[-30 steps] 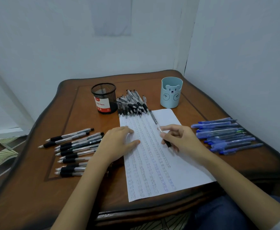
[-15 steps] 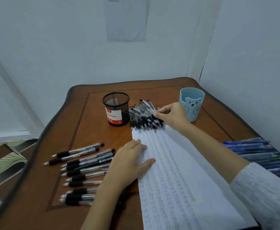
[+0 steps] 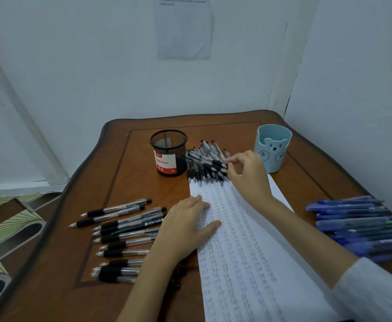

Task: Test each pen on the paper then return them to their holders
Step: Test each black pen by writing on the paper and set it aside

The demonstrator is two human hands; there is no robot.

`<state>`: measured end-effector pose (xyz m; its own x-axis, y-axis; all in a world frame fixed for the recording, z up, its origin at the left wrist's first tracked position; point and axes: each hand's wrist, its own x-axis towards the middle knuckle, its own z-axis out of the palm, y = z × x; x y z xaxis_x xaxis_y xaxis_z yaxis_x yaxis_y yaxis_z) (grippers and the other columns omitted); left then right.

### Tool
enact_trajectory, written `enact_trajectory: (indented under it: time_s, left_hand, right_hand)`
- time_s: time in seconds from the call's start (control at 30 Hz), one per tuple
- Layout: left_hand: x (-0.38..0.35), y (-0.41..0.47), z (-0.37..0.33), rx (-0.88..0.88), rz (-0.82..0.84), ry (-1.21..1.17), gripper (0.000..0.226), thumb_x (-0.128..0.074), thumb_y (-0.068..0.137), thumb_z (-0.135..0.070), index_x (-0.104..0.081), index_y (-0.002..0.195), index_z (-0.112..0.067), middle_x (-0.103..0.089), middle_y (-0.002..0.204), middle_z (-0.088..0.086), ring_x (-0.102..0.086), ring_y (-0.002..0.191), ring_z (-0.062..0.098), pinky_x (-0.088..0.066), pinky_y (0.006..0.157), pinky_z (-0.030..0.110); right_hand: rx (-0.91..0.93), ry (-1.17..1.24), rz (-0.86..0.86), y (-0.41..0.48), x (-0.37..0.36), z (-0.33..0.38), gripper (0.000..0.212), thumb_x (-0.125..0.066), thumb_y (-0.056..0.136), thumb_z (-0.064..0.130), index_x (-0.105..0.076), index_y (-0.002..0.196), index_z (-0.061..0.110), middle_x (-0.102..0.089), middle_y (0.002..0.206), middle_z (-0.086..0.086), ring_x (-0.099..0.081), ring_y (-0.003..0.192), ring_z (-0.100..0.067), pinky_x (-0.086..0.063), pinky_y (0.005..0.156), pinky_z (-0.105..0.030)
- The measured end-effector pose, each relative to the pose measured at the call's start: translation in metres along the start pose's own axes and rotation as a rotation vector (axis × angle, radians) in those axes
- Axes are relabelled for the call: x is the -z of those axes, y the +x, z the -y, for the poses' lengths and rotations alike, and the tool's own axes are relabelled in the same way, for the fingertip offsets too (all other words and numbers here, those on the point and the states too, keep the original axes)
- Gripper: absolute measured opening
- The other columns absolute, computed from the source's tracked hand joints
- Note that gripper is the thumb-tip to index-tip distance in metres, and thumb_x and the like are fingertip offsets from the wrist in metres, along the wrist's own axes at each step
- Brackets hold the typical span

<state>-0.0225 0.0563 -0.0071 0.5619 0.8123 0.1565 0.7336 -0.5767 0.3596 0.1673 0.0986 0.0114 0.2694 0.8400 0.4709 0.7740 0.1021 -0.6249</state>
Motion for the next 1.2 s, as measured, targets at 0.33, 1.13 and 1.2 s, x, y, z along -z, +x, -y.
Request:
enact_trajectory:
  time_s: [0.33, 1.13, 1.2]
  left_hand:
    - [0.016, -0.025, -0.021, 0.011, -0.193, -0.063, 0.034, -0.042, 0.099, -0.037, -0.061, 0.122, -0.020, -0.060, 0.127, -0.007, -0.050, 0.120, 0.005, -0.020, 0.117, 0.030]
    - [0.021, -0.118, 0.018, 0.246, -0.379, -0.049, 0.035, -0.046, 0.099, -0.030, -0.055, 0.129, -0.015, -0.060, 0.126, 0.001, -0.051, 0.119, 0.016, -0.035, 0.101, 0.027]
    - [0.022, -0.119, 0.017, 0.239, -0.392, -0.060, 0.034, -0.045, 0.099, -0.029, -0.056, 0.128, -0.014, -0.061, 0.124, 0.002, -0.053, 0.117, 0.017, -0.036, 0.100, 0.027]
  right_hand:
    - [-0.115, 0.199, 0.146, -0.067, 0.024, 0.015, 0.030, -0.055, 0.088, -0.002, -0.069, 0.079, 0.023, -0.066, 0.093, 0.005, -0.054, 0.069, -0.001, -0.042, 0.064, -0.008]
    - [0.150, 0.004, 0.510, -0.135, 0.021, 0.083, 0.007, -0.069, 0.085, 0.027, -0.075, 0.086, 0.023, -0.052, 0.081, 0.022, -0.042, 0.090, -0.005, -0.038, 0.086, -0.028]
    - [0.022, 0.224, 0.510, -0.132, 0.029, 0.080, 0.006, -0.071, 0.085, 0.025, -0.076, 0.083, 0.021, -0.061, 0.081, 0.019, -0.050, 0.084, -0.001, -0.040, 0.076, -0.020]
